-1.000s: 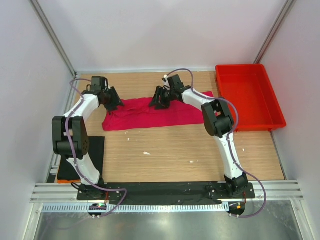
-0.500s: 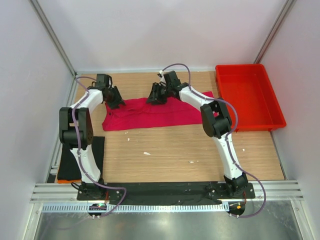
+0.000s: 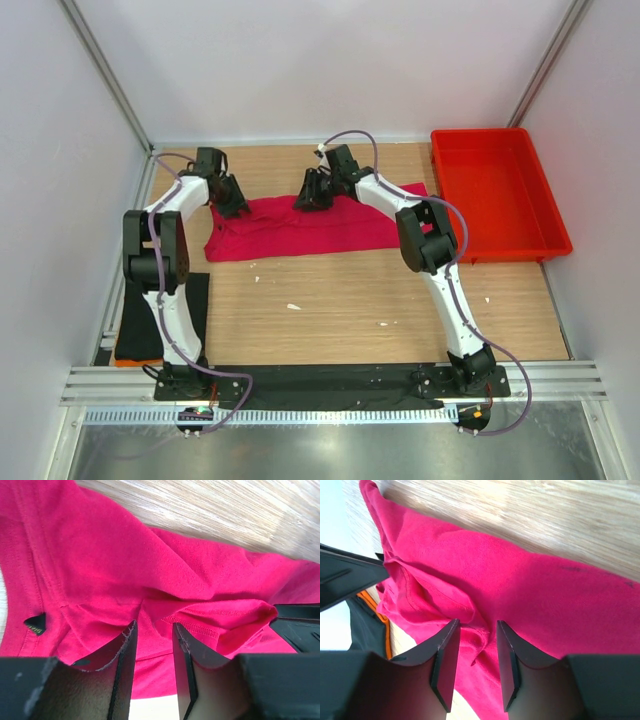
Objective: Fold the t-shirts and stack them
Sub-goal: Fold the tshirt
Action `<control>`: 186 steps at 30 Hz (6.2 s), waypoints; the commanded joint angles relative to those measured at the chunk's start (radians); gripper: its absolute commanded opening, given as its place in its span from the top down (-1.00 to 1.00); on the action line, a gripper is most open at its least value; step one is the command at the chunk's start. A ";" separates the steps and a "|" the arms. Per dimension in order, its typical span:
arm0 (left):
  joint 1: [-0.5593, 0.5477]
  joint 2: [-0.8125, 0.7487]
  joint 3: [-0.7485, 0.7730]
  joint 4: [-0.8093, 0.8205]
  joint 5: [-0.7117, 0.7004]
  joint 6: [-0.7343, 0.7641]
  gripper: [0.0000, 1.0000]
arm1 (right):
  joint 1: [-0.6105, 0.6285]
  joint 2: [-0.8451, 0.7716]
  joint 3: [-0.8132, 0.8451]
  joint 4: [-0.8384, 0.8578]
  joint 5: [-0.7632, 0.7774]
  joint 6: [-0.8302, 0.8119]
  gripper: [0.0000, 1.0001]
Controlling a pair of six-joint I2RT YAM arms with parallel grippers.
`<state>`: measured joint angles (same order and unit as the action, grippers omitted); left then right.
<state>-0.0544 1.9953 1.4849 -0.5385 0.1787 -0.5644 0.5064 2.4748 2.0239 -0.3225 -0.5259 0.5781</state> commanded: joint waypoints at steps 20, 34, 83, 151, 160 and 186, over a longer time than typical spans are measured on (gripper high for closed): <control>-0.021 0.068 0.101 -0.020 -0.024 0.009 0.37 | 0.007 0.016 0.053 0.054 -0.037 0.054 0.37; -0.024 0.056 0.114 -0.021 -0.031 0.017 1.00 | 0.007 0.023 0.071 0.022 -0.002 0.062 0.78; -0.099 -0.412 -0.375 -0.132 -0.053 0.018 1.00 | 0.073 -0.277 -0.312 0.011 -0.023 0.045 0.96; -0.101 -0.110 -0.084 -0.138 -0.079 -0.107 0.10 | 0.001 -0.289 -0.137 -0.330 0.355 -0.201 -0.29; -0.102 -0.064 -0.060 -0.169 -0.171 -0.207 0.05 | -0.025 -0.292 -0.154 -0.415 0.642 -0.449 -0.63; -0.118 0.028 -0.173 0.229 0.231 -0.198 1.00 | -0.065 -0.359 -0.290 -0.241 0.319 -0.235 -0.55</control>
<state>-0.1917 1.9739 1.2930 -0.3817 0.3717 -0.7998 0.4419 2.1830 1.7466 -0.6598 -0.0692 0.2504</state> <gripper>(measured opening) 0.002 0.781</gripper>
